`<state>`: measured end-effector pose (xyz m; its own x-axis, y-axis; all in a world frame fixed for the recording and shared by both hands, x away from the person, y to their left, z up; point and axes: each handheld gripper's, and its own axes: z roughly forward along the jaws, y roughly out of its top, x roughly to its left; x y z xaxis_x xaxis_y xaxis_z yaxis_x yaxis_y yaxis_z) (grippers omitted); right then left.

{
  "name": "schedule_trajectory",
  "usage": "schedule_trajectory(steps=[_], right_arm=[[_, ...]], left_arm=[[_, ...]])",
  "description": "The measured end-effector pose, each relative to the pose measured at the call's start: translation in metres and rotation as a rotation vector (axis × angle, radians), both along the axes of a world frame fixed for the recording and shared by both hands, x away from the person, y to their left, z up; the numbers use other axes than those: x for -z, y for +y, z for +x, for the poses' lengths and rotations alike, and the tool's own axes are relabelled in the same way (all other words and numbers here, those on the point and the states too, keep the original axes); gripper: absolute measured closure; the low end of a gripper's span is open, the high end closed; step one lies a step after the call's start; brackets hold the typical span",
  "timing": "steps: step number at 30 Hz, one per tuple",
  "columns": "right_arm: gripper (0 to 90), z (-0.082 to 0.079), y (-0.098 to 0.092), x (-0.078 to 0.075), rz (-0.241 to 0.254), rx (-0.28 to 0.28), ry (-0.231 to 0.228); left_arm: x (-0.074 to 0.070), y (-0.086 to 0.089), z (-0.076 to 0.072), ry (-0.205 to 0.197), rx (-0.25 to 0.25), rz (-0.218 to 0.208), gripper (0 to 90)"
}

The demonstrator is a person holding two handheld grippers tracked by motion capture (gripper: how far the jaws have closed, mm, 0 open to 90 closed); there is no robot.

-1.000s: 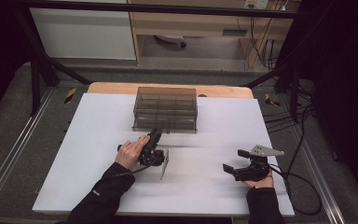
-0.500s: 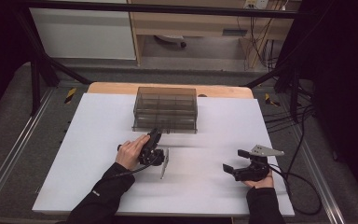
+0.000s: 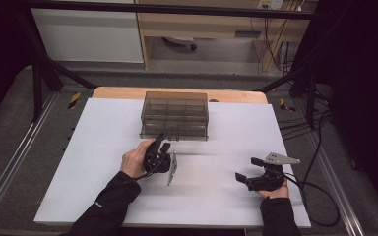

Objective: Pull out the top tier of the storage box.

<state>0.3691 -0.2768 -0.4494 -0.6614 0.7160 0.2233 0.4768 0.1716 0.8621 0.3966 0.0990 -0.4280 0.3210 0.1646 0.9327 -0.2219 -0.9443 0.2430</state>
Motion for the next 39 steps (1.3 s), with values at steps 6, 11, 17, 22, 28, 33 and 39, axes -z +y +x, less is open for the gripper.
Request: schedule_trajectory(steps=[6, 11, 17, 22, 28, 33, 39], right_arm=[[0.3, 0.0, 0.0, 0.0, 0.0, -0.001, 0.0], [0.3, 0.0, 0.0, 0.0, 0.0, -0.001, 0.0], [0.4, 0.0, 0.0, 0.0, 0.001, 0.0, 0.0], [0.3, 0.0, 0.001, 0.001, 0.0, -0.001, 0.001], [0.3, 0.0, 0.0, 0.0, 0.001, 0.0, 0.001], [0.3, 0.0, 0.001, 0.001, -0.003, -0.002, 0.002], [0.3, 0.0, 0.001, 0.001, -0.001, -0.003, 0.001]], left_arm=[[-0.006, 0.006, 0.0, 0.104, -0.048, -0.115, 39.7], [-0.009, 0.013, -0.002, 0.18, -0.077, -0.207, 35.6], [-0.011, 0.021, -0.005, 0.232, -0.114, -0.27, 30.0], [-0.012, 0.027, -0.009, 0.284, -0.124, -0.346, 26.5], [-0.012, 0.037, -0.016, 0.363, -0.128, -0.446, 22.7], [-0.013, 0.048, -0.022, 0.437, -0.127, -0.539, 20.1], [-0.01, 0.061, -0.026, 0.497, -0.137, -0.605, 17.9]])
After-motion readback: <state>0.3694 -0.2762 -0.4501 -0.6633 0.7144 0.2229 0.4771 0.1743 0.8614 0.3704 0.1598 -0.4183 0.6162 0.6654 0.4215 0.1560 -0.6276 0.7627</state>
